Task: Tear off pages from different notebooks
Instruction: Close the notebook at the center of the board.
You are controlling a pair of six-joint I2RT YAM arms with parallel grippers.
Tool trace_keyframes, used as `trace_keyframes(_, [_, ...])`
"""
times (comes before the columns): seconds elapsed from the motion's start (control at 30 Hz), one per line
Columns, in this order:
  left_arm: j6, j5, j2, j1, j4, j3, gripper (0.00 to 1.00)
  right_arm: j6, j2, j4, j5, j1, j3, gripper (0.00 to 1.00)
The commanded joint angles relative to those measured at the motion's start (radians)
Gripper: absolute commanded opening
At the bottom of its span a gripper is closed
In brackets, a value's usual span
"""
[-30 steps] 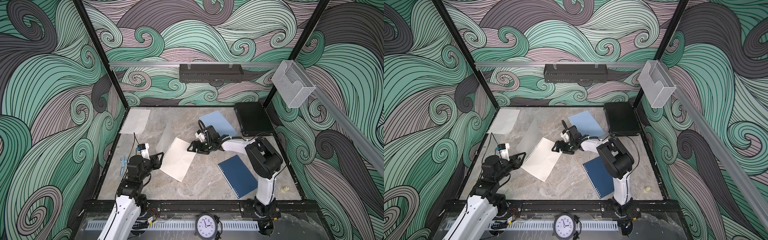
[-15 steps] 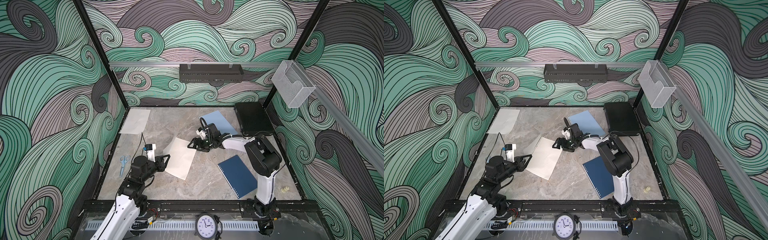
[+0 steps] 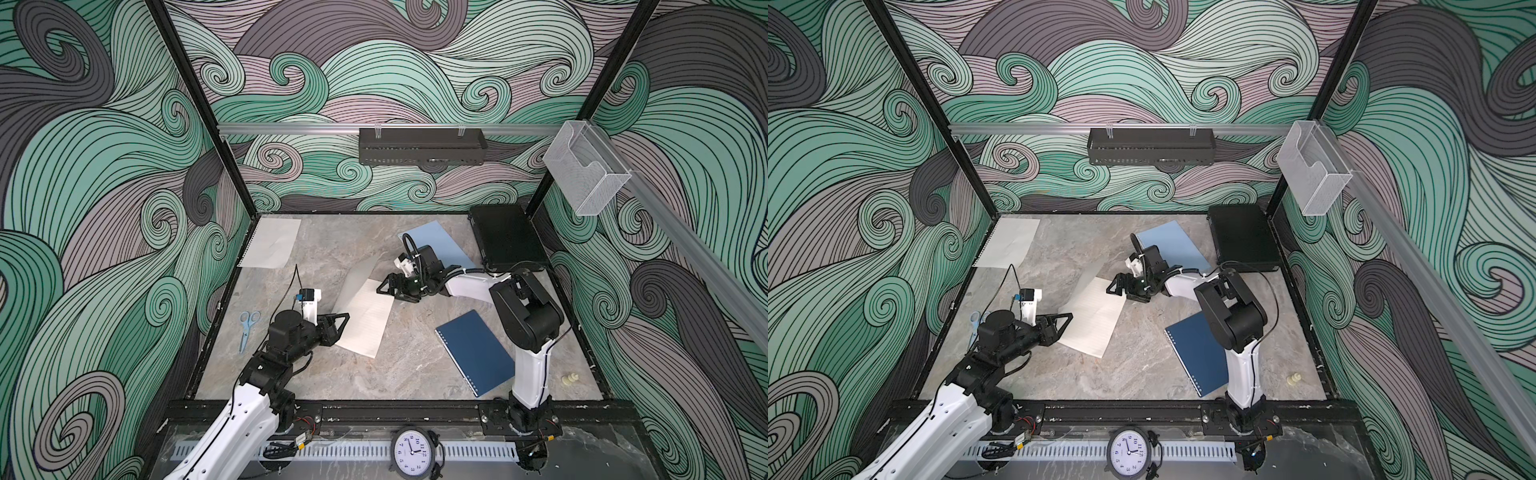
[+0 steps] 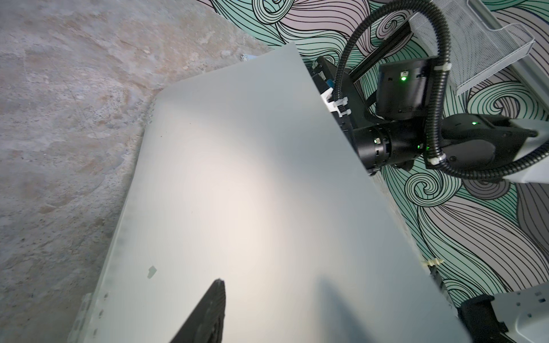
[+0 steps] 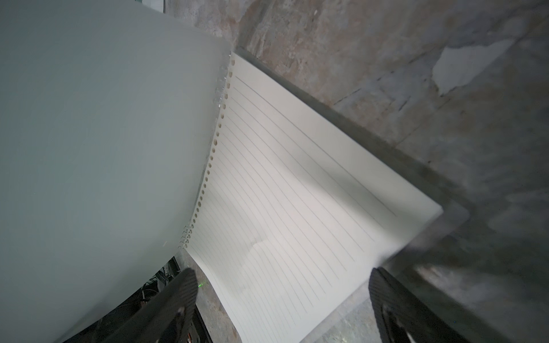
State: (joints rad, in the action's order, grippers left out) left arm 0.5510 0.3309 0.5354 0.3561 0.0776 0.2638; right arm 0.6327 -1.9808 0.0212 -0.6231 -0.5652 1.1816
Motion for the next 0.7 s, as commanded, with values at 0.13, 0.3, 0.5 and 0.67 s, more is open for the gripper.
trace_keyframes(0.13, [-0.021, 0.027, 0.015, 0.037, -0.006, 0.088, 0.52, -0.006, 0.048, -0.002, -0.007, 0.045, -0.029, 0.91])
trace_keyframes(0.3, [-0.026, 0.006, 0.046, 0.07, 0.028, 0.147, 0.54, -0.016, 0.07, 0.002, -0.006, 0.069, -0.055, 0.91])
trace_keyframes(0.5, [-0.028, -0.053, 0.191, 0.11, 0.097, 0.257, 0.55, -0.041, 0.133, 0.03, 0.008, 0.101, -0.085, 0.91])
trace_keyframes(0.67, [-0.032, -0.144, 0.438, 0.174, 0.203, 0.411, 0.67, -0.071, 0.215, 0.072, 0.035, 0.14, -0.123, 0.91])
